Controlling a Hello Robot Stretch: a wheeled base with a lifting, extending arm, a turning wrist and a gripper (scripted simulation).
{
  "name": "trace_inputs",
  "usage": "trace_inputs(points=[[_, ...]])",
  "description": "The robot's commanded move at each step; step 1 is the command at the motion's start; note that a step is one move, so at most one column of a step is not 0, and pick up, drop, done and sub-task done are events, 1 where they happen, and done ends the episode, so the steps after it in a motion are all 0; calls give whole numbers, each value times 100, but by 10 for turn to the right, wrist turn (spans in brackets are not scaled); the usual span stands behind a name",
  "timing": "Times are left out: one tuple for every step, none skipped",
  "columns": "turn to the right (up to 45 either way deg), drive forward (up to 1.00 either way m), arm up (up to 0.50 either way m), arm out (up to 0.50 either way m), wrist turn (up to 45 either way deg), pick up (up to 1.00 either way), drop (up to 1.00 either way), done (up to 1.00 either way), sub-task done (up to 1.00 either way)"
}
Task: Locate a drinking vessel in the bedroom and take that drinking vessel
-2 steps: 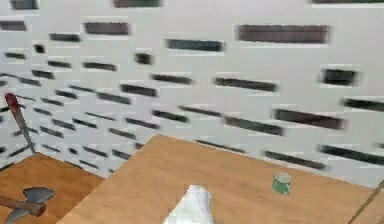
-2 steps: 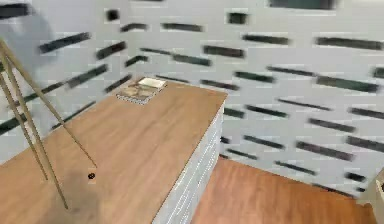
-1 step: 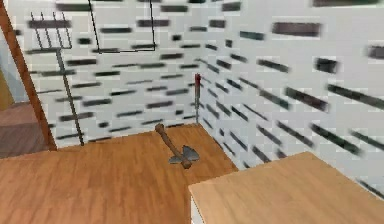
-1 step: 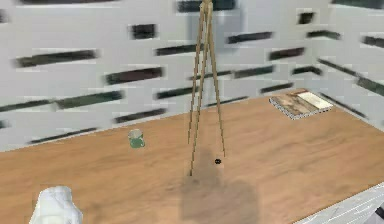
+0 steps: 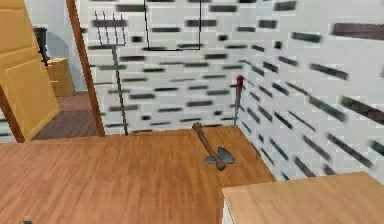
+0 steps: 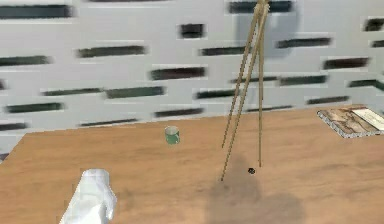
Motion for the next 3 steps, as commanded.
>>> trace_inputs(points=[[0, 0, 50, 0, 0, 0, 0, 0, 0], [0, 0, 34, 0, 0, 0, 0, 0, 0], [0, 0, 0, 46, 0, 0, 0, 0, 0]])
